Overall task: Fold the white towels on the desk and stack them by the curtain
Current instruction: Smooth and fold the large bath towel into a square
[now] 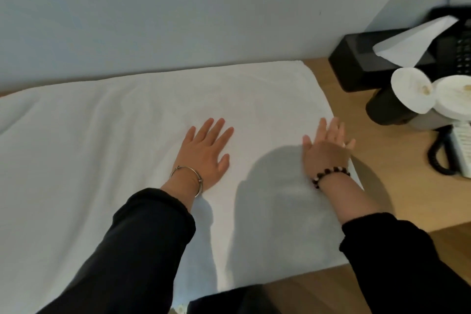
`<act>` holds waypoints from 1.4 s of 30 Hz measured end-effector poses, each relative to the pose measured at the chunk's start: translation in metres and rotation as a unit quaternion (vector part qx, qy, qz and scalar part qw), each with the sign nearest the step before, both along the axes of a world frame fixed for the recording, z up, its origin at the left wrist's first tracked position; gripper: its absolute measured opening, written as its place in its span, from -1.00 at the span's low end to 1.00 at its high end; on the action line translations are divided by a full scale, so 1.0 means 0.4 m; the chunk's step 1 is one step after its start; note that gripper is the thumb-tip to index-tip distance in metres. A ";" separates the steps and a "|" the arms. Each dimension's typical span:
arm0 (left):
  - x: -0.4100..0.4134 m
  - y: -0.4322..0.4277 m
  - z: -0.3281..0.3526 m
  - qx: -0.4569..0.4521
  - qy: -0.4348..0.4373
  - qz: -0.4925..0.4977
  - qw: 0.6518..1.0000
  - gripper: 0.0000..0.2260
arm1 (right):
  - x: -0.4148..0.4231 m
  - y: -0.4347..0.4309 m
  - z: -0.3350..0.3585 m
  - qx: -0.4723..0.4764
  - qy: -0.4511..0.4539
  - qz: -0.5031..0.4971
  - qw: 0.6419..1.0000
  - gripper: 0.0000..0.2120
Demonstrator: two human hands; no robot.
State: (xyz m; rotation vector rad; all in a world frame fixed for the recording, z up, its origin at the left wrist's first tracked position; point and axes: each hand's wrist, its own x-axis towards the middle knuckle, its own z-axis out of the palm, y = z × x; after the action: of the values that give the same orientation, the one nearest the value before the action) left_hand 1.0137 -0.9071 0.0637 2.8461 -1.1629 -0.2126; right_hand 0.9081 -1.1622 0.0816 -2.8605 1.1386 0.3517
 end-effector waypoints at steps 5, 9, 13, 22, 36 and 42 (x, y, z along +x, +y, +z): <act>-0.012 0.001 0.012 0.035 0.008 0.013 0.999 -0.49 | -0.092 0.226 -0.022 0.073 -0.064 0.236 0.967 -0.43; -0.074 0.049 0.033 0.055 0.020 0.060 0.996 -0.51 | -0.103 0.182 -0.024 0.034 -0.022 0.117 0.992 -0.46; -0.138 0.111 0.051 0.063 0.044 0.089 0.993 -0.50 | -0.056 0.324 -0.007 0.061 -0.045 0.117 0.990 -0.44; -0.228 0.465 0.024 0.076 0.043 0.232 0.969 -0.47 | -0.104 0.400 -0.024 0.059 -0.018 0.230 0.971 -0.43; -0.296 0.742 0.027 0.075 0.033 0.310 0.947 -0.48 | -0.061 0.707 -0.019 0.065 0.005 0.375 0.925 -0.42; -0.353 0.810 0.033 0.016 0.043 0.392 0.919 -0.52 | -0.031 0.797 0.011 0.047 0.038 0.332 0.941 -0.42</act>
State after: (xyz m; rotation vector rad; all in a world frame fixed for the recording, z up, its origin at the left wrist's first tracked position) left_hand 0.8724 -0.5832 0.0768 3.0160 0.0545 -0.2949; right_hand 0.8958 -0.8435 0.0860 -3.0722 0.1092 0.5189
